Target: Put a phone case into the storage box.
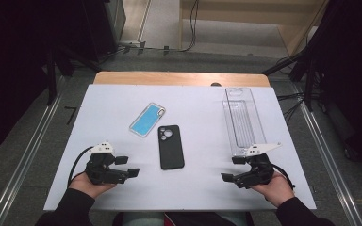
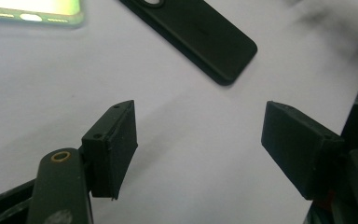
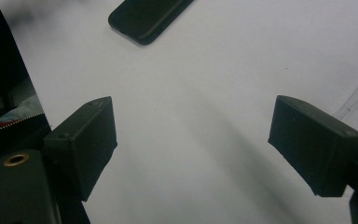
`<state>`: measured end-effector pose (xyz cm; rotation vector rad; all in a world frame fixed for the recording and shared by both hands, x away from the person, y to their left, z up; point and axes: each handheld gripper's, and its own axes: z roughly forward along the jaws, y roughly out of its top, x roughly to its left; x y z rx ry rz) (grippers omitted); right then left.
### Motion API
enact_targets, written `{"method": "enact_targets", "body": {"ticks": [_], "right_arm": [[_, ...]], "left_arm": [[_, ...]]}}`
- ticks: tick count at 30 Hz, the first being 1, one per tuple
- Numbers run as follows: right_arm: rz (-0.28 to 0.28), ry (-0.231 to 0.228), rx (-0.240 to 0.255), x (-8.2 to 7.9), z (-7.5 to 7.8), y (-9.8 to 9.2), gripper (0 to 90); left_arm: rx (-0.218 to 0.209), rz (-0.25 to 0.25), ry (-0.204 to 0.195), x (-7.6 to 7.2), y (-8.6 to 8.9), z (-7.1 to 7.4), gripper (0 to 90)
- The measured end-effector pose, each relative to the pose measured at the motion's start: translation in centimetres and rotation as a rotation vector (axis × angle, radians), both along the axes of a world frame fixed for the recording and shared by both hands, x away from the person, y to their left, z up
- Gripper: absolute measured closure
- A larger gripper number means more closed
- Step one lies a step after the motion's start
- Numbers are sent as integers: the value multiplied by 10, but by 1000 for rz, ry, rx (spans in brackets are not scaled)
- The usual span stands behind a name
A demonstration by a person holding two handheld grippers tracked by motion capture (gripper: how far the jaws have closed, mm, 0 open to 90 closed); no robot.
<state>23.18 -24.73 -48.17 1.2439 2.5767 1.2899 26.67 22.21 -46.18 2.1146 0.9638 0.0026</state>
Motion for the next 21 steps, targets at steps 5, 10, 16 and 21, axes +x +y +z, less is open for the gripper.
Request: {"method": "enact_targets", "body": {"ticks": [5,10,16,21], "right_arm": [[-2,-1,3,0,0,0,131],[-9,4,0,0,0,-1,131],[-9,6,-2,0,0,-1,131],[-14,4,5,0,1,-1,131]], "left_arm": [[-12,46,-17,2,2,2,237],[2,55,-39,4,3,5,222],[4,49,-23,11,3,2,0],[-3,69,-10,18,6,2,1]]}}
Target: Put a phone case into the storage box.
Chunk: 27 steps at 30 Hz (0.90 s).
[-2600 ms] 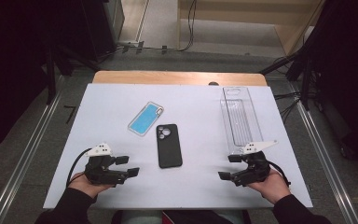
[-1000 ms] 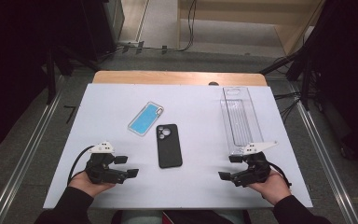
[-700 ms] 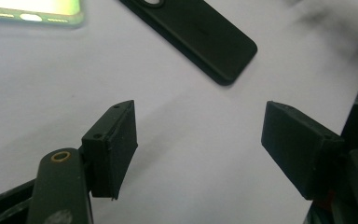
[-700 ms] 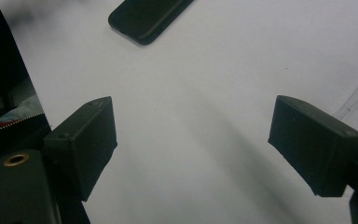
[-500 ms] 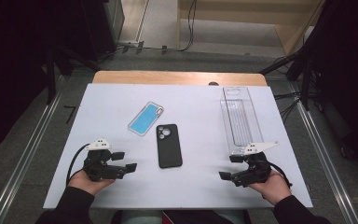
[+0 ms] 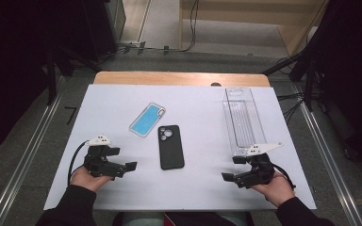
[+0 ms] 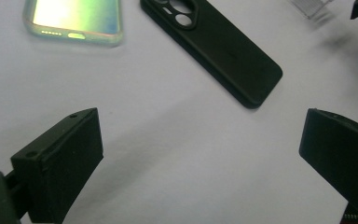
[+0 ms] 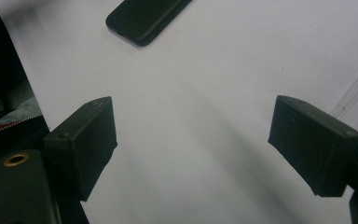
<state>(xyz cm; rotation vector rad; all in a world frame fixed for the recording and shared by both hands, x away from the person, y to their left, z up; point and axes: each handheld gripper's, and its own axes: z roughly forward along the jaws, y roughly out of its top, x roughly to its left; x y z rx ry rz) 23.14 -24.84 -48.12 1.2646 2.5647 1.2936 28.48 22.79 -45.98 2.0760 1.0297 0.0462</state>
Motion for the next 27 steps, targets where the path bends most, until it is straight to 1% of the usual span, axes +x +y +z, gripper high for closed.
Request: {"method": "enact_targets", "body": {"ticks": [3,4,6,10,13,15,20,21,22,24,27], "right_arm": [[-2,2,0,0,0,0,131],[-1,0,0,0,0,0,131],[-1,1,1,0,0,0,131],[2,1,-1,0,0,0,131],[1,-1,1,0,0,0,131],[1,-2,1,0,0,0,131],[2,1,2,0,0,0,131],[2,1,2,0,0,0,131],[3,2,2,0,0,0,131],[2,2,3,0,0,0,131],[3,2,4,0,0,0,131]], "left_arm": [[6,-4,-11,2,0,1,15],[11,4,-14,3,0,2,15],[23,23,-27,6,-1,5,61],[22,29,-36,8,-4,7,63],[31,31,-37,10,-6,8,63],[26,34,-36,13,-7,8,63],[30,30,-41,24,-11,11,63],[30,30,-41,24,-11,11,63],[30,23,-42,28,-14,13,63],[15,17,-34,33,-15,13,63],[25,15,-41,36,-17,13,64]]}}
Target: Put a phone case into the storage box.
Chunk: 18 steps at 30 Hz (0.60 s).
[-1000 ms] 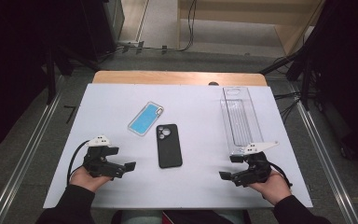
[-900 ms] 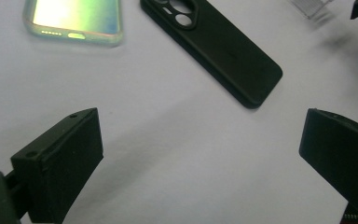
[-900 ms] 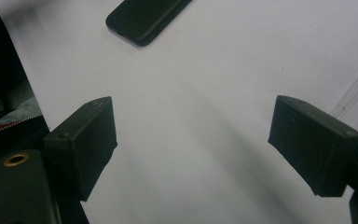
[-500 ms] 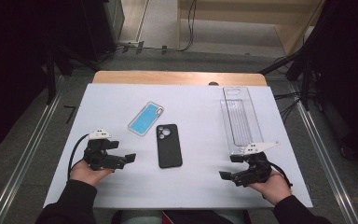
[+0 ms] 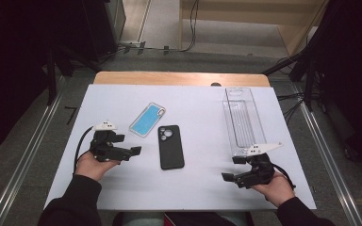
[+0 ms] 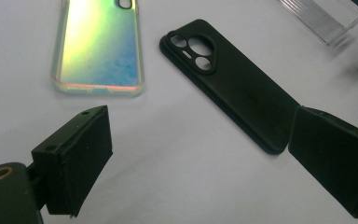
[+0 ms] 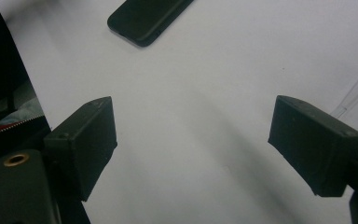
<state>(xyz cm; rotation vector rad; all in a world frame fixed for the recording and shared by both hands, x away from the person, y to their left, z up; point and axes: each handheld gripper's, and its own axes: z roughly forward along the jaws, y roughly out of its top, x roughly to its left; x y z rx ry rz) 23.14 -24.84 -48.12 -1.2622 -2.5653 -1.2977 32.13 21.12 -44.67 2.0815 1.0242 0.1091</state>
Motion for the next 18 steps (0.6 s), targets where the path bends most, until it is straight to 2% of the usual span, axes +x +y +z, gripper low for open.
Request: {"method": "enact_targets", "body": {"ticks": [4,7,8,10,11,18], "right_arm": [[4,0,2,0,0,0,131],[8,-1,3,0,0,1,131],[9,-1,4,0,0,1,131],[10,-2,5,0,0,0,131],[8,-1,9,0,0,0,131],[10,-1,10,0,0,0,131]], "left_arm": [[22,0,-10,8,-3,1,63],[14,-4,-5,15,-4,1,63],[-5,1,0,18,-5,0,63],[6,7,-5,23,-6,1,64],[35,2,-15,26,-7,1,64],[50,-1,-24,37,-12,3,64]]}}
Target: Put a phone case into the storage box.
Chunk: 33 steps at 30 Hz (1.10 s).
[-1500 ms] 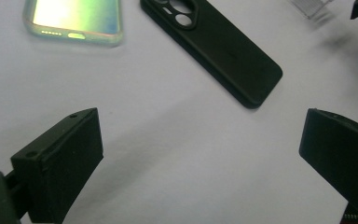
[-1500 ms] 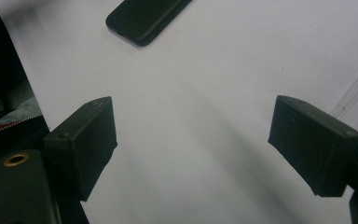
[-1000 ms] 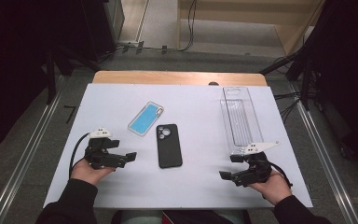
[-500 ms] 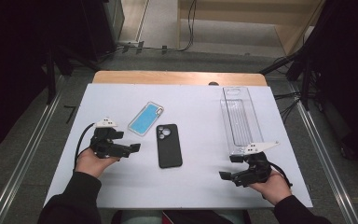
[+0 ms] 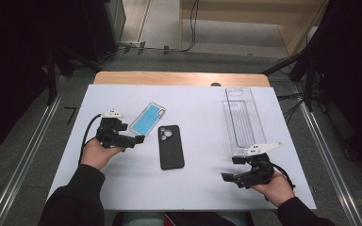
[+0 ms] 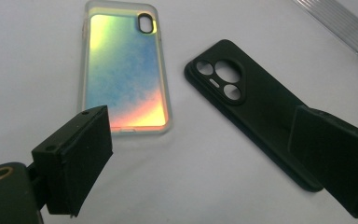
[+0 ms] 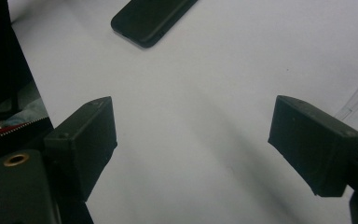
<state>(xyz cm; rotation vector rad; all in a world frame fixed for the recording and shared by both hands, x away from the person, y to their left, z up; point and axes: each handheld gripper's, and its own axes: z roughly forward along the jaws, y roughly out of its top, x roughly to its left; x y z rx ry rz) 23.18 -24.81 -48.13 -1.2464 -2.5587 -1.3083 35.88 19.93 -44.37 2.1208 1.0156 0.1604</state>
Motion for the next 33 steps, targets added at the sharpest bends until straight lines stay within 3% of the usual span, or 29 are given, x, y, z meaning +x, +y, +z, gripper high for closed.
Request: {"method": "enact_targets", "body": {"ticks": [8,9,17,20,21,25,29,33], "right_arm": [[0,4,-7,-1,0,0,131],[2,2,-10,-1,0,1,131],[5,6,-8,-2,0,1,131],[1,5,-5,-2,0,1,131],[1,7,-4,-2,0,1,131],[0,7,-3,-2,0,1,131],[1,4,-2,-2,0,1,131],[1,7,-3,-2,0,1,131]], "left_arm": [[8,-15,-8,15,-9,5,64],[-11,-12,-7,19,-11,6,64],[0,5,-19,37,-15,5,63],[-10,31,-41,43,-16,3,41],[-40,44,-33,48,-16,0,20],[-72,19,-13,55,-16,-6,0],[-15,26,-5,62,-22,-9,0],[12,32,-3,68,-28,-10,0]]}}
